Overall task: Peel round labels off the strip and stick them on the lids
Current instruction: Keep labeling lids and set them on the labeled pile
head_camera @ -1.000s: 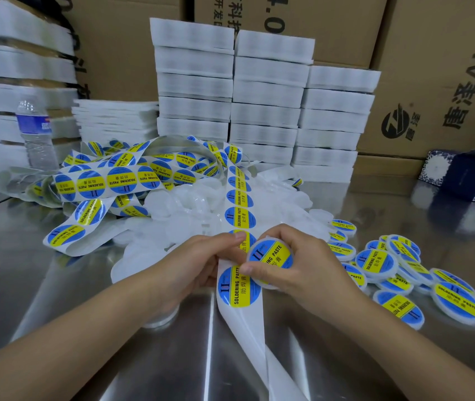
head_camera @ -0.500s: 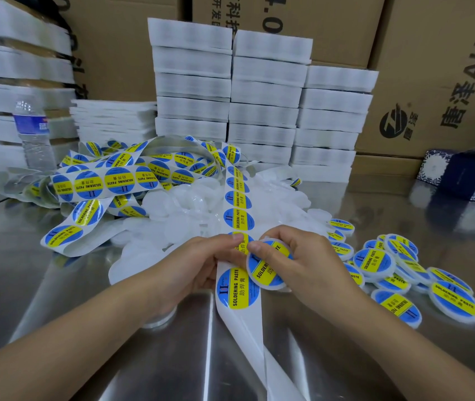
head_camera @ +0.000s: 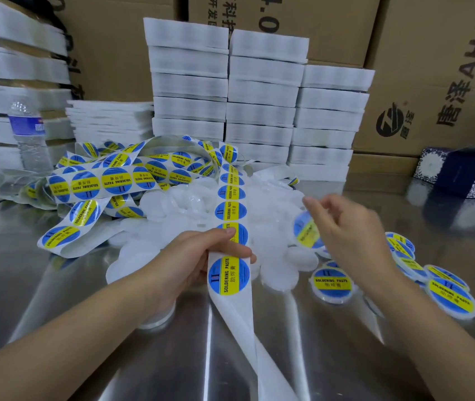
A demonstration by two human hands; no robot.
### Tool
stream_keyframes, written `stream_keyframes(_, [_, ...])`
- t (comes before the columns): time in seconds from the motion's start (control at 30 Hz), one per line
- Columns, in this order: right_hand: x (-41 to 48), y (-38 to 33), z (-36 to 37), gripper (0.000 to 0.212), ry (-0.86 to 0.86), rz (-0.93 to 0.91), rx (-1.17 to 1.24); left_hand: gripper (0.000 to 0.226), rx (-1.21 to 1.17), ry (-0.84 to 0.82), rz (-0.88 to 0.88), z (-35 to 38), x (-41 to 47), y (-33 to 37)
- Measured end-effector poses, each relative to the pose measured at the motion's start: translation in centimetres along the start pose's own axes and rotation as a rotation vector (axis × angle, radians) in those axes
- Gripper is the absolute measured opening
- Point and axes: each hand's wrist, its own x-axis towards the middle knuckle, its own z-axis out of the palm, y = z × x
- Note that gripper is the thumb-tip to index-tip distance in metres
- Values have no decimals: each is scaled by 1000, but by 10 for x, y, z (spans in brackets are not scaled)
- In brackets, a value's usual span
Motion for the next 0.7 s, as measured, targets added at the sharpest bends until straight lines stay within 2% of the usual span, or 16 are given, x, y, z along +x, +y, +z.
stream_keyframes(0.1, [13,17,-13,29,54,109,-172,53,0,-14,-29,-2,5,-1])
stream_keyframes(0.2, [20,30,-20,28,23,207,-267,54,0,-24,-37,-4,7,-2])
stream_keyframes(0.4, [24,48,-21,46,-27,240,-390,52,-4,-35,-29,-3,5,-1])
stream_keyframes(0.7, [30,74,-33,33,-51,413,-661,46,-4,-16,-33,-1,4,2])
